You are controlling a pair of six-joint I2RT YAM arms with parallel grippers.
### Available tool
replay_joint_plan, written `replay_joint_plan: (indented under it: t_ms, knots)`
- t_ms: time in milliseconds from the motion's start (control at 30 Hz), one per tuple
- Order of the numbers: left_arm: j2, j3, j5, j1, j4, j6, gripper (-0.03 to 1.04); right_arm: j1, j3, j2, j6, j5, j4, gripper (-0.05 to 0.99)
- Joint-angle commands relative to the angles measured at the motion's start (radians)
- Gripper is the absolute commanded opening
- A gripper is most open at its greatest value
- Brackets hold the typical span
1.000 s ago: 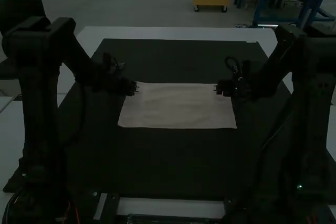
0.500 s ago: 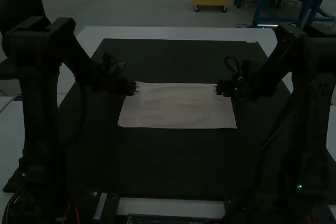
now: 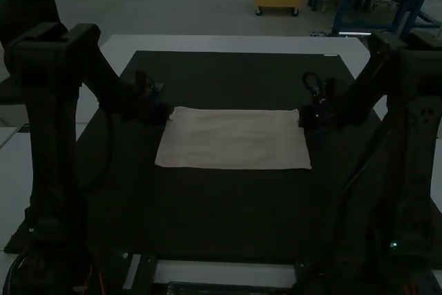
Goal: Fold the towel.
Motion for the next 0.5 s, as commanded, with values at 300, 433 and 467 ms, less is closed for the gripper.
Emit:
replay_joint_plan:
  t_ms: [300, 433, 467]
  knots:
    - [-0.071, 0.007, 0.021, 0.017, 0.026, -0.004, 0.02, 0.005, 0.006, -0.077, 0.042, -0.103, -0.043, -0.02]
    - [-0.110, 0.004, 0.024, 0.019, -0.011, -0.006, 0.02, -0.006, 0.000, -0.125, 0.043, -0.117, -0.075, -0.02]
    - [-0.121, 0.001, 0.024, 0.020, -0.019, -0.006, 0.02, -0.011, -0.003, -0.140, 0.042, -0.118, -0.081, -0.02]
